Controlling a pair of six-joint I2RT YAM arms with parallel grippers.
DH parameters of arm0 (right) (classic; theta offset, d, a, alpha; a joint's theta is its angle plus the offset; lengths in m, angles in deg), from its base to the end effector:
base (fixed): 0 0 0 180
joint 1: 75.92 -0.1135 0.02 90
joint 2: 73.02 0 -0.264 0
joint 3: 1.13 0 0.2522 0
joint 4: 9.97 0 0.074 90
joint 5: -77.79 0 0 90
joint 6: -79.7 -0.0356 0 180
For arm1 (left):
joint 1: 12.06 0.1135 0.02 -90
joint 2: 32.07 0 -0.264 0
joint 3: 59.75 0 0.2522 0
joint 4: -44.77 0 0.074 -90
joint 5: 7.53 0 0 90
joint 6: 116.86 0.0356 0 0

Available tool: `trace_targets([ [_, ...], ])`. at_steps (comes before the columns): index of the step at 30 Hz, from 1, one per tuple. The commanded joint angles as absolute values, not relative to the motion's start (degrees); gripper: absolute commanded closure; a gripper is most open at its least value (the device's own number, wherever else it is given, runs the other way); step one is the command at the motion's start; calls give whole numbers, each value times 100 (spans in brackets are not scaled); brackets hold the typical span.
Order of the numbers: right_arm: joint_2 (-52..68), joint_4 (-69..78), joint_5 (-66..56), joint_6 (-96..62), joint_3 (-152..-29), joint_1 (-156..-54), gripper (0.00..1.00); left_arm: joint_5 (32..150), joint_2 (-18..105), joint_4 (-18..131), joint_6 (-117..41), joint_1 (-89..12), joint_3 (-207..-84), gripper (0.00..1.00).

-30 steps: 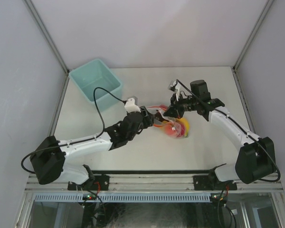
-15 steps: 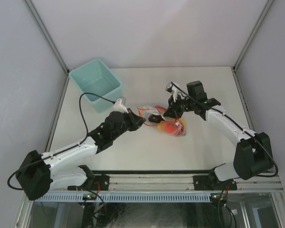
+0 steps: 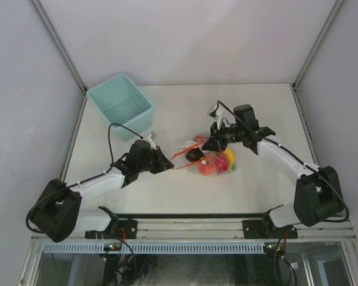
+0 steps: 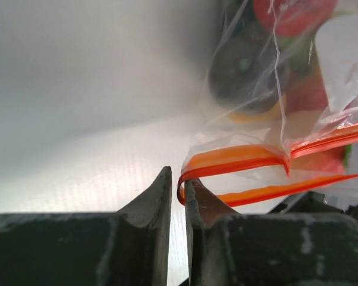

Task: Open the zip-top bag and remove the fake food
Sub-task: Open the zipper of the food storage bag at the center of the board, then pick up the fake fruit from the zipper food storage bag.

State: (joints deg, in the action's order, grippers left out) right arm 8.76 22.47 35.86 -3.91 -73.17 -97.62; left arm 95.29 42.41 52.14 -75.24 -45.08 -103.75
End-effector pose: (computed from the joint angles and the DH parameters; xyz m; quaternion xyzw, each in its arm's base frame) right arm 0.2720 0.1367 0.2665 -0.3628 0.7699 0.4183 0.3173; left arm 0.2075 -0.1442 0.1732 -0.0707 0.8912 -0.3609 0.2658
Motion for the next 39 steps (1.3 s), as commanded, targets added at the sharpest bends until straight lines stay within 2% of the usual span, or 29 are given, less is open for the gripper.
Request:
trace_targets([
  [1,365,1442,4212,-849,-7115,-9789,100,8314,3289,6062,-6943,-4467,-10526,76],
  [9,676,1635,4015,-672,-7235,-10124,100,8186,996,5663,-6914,-4521,-9918,37],
  [11,725,1675,4004,-636,-7253,-10139,100,8445,657,5159,-7138,-4520,-9634,33],
  [15,745,1719,3996,-577,-7276,-10165,100,8802,642,4451,-7550,-4710,-9537,33],
  [20,809,1847,4009,-480,-7340,-10170,100,7519,1292,4928,-6817,-5779,-10334,37],
  [23,826,1870,4032,-454,-7345,-10168,100,7261,1938,4880,-6592,-6020,-10719,45],
  [27,846,1921,4050,-408,-7363,-10167,100,7308,2766,4634,-6347,-6130,-11090,51],
  [39,881,2045,4137,-273,-7422,-10170,100,8476,4421,3160,-6504,-6249,-11305,48],
])
